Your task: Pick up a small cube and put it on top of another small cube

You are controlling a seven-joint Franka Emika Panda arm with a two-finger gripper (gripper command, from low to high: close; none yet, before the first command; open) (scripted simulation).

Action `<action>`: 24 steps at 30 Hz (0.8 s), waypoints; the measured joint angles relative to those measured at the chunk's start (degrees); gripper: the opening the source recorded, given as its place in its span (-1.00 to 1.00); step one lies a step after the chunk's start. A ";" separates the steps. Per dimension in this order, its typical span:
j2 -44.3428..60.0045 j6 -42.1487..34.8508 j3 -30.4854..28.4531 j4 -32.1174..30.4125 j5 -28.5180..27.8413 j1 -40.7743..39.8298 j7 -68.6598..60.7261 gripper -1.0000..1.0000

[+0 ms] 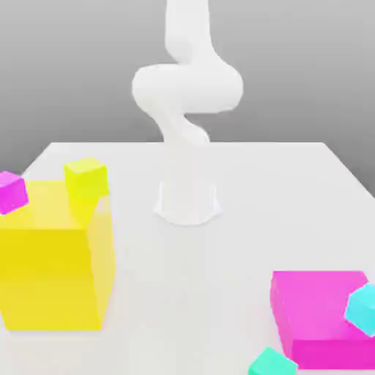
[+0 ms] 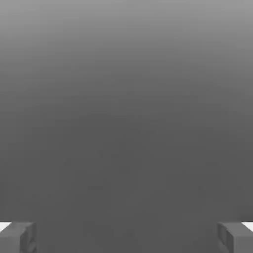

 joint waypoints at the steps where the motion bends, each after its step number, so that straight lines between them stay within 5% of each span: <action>1: 2.25 0.56 1.14 0.04 -0.74 -0.77 2.27 0.00; 13: 27.34 6.53 13.01 0.58 -10.34 -8.26 28.66 0.00; 24: 49.63 12.41 14.98 0.92 -16.45 -6.32 50.82 0.00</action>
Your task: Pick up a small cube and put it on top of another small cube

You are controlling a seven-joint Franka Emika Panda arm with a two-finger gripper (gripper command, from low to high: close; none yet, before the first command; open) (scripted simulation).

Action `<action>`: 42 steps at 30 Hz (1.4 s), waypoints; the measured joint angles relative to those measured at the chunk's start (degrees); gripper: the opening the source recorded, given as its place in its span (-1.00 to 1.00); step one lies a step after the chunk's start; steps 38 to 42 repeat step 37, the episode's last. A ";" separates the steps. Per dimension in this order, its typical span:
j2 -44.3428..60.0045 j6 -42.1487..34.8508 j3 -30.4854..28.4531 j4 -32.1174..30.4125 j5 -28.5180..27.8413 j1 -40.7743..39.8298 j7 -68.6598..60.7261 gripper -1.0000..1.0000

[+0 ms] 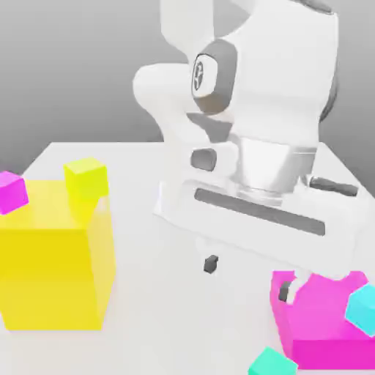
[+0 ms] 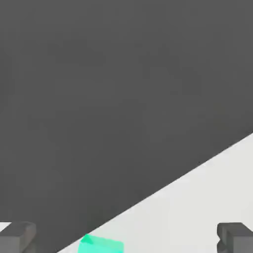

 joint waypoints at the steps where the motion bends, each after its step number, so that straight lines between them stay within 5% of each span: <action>1: 1.85 0.67 -0.06 -0.01 0.16 0.42 1.52 0.00; 10: 18.60 9.94 -2.39 1.26 0.39 4.80 11.39 0.00; 11: 20.48 11.34 -3.43 1.68 -0.49 5.66 12.09 -1.00; 19: 19.38 10.63 -2.85 1.41 0.21 5.23 11.63 -1.00; 29: -0.06 -8.07 10.98 1.34 11.55 8.97 2.89 -1.00; 33: 3.10 -4.87 11.29 0.57 8.46 11.41 4.92 -1.00; 34: 4.69 -3.23 10.70 0.25 7.10 12.00 5.86 1.00; 42: 4.69 -3.23 10.70 0.25 7.10 12.00 5.86 1.00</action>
